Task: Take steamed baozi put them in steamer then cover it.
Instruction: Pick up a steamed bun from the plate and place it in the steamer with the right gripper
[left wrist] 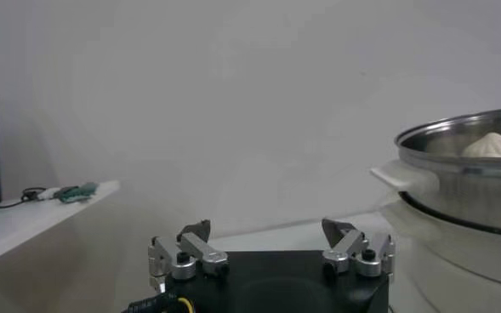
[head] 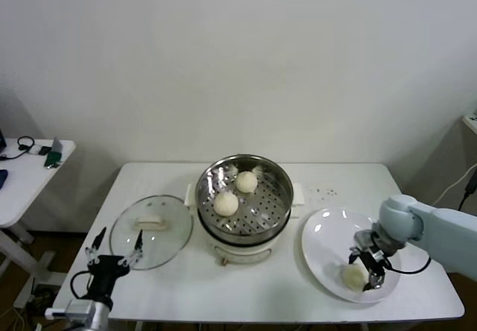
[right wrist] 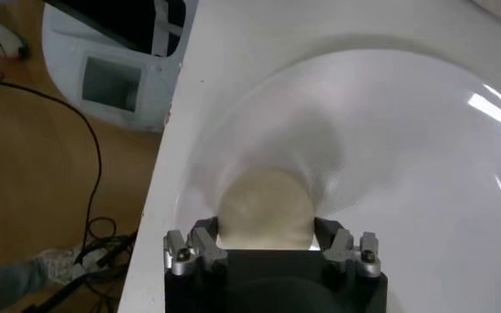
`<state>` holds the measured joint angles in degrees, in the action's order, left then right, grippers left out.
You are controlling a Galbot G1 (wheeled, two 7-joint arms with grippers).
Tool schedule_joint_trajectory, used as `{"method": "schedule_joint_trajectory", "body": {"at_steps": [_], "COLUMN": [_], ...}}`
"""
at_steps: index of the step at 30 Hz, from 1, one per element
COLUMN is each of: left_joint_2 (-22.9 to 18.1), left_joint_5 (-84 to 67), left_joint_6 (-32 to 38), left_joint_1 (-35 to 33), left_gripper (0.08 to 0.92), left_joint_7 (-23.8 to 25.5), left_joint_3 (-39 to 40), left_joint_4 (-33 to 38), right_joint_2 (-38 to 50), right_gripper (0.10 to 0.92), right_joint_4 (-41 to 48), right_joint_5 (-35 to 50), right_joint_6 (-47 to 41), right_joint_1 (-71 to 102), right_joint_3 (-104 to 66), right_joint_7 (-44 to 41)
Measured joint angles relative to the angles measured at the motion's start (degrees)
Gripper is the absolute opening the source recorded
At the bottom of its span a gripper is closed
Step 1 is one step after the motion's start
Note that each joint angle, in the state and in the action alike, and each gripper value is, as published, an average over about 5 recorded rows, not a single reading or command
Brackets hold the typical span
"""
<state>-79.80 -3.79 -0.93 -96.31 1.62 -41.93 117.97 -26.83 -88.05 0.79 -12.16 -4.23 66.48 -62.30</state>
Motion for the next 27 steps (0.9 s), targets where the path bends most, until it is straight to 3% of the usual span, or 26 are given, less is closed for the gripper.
{"method": "schedule_joint_trajectory", "body": {"at_steps": [15,27], "left_joint_2": [-0.1,0.2], "left_joint_5": [-0.4,-0.8], "left_joint_6": [0.3,0.5], "left_joint_1": [-0.5,-0.9], "left_gripper": [0.823,0.823], "left_joint_7": [0.0,0.1], "left_joint_3": [0.0,0.0], "left_joint_4": [0.6,1.0], "right_joint_2": [0.1,-10.1], "right_gripper": [0.697,0.707], "right_joint_4": [-2.1,-4.2], "right_joint_5": [3.7,7.2], "right_joint_6": [3.2,14.7], "right_joint_1": [-11.9,-39.5], "right_joint_3": [6.8,20.9], "right_joint_7": [-1.0,-2.1]}}
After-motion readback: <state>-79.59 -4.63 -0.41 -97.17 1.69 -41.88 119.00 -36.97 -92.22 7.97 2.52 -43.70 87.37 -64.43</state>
